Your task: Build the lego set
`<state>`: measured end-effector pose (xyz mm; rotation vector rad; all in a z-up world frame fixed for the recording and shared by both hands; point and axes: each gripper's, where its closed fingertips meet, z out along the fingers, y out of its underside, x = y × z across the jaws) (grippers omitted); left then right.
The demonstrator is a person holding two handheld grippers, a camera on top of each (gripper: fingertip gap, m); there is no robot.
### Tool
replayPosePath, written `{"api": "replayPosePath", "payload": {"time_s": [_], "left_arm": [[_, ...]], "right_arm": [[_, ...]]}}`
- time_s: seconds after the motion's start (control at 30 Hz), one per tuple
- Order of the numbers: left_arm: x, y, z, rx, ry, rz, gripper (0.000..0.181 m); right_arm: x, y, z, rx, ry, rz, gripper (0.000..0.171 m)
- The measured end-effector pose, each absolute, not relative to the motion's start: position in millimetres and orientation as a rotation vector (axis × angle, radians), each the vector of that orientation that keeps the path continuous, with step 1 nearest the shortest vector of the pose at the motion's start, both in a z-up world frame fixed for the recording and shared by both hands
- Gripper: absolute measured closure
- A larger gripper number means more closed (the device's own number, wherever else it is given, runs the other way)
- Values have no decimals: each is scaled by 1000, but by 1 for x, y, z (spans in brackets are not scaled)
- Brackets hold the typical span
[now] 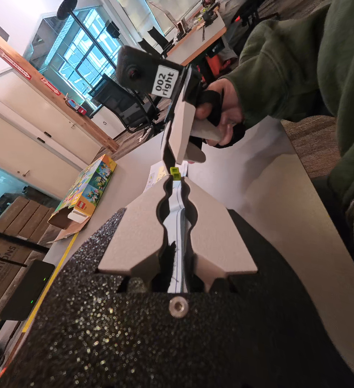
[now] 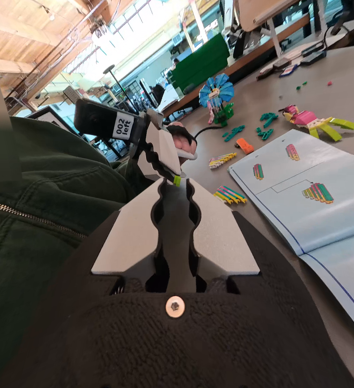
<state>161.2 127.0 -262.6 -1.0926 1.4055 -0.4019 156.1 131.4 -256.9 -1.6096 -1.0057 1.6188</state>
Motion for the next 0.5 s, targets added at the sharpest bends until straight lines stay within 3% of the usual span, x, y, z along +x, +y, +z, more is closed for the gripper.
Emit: {"api": "replayPosePath", "payload": {"time_s": [0.03,0.1,0.37,0.5], "left_arm": [[162,127,-263,-1089,1407,-400,176],[162,126,-263,-1086,1405,-409,176],[160,119,-255,-1266,1205,-898,173],[161,114,-255,-1286,1185,-1027,181]], "right_arm": [[155,130,-259,-1622,-1019,1617,156],[155,129,-260,-1619,-1036,1604,168],[158,124,-258,-1468,-1159,1421,169],[157,119,-262,-1430,-1221,1360,169]]}}
